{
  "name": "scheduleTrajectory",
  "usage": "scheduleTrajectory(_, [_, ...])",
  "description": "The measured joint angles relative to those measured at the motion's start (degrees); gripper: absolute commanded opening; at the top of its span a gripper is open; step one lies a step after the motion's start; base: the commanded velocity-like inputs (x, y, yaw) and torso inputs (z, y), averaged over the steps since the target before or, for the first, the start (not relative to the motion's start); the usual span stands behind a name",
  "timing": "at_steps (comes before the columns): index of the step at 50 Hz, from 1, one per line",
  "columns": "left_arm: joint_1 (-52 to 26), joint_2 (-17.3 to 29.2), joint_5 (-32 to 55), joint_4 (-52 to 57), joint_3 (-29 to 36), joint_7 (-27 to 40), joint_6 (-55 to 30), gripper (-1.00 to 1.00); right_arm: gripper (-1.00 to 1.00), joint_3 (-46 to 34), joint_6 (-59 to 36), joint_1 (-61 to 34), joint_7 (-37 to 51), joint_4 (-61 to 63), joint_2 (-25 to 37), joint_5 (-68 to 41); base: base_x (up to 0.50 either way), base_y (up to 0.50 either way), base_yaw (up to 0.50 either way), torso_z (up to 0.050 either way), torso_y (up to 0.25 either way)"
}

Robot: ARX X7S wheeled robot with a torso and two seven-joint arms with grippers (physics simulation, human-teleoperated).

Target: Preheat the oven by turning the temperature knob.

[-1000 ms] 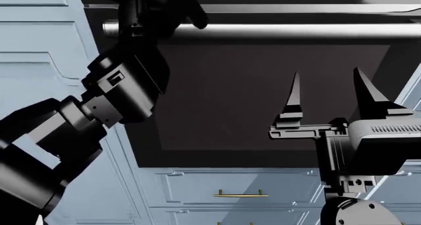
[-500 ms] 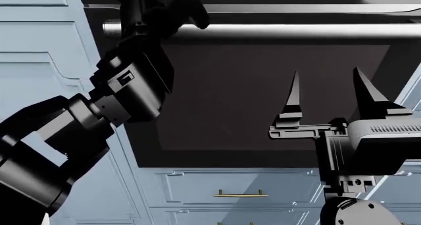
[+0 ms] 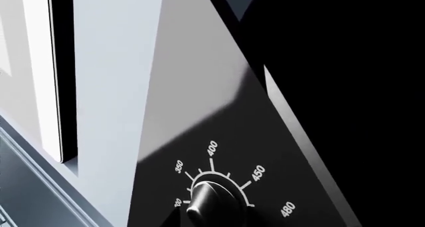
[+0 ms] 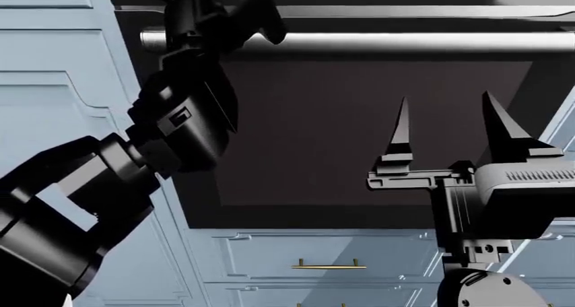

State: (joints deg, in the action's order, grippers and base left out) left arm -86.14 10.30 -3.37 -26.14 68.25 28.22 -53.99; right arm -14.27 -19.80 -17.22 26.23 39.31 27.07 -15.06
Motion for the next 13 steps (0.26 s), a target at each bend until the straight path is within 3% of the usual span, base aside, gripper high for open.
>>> scheduleTrajectory(13, [0.2, -0.1, -1.4, -0.1, 0.0, -0.7, -0.2, -1.00, 1.00, -0.1, 0.0, 0.0, 0.1, 0.0, 0.1, -0.1, 0.03, 0.00, -0.01, 0.005, 0.000])
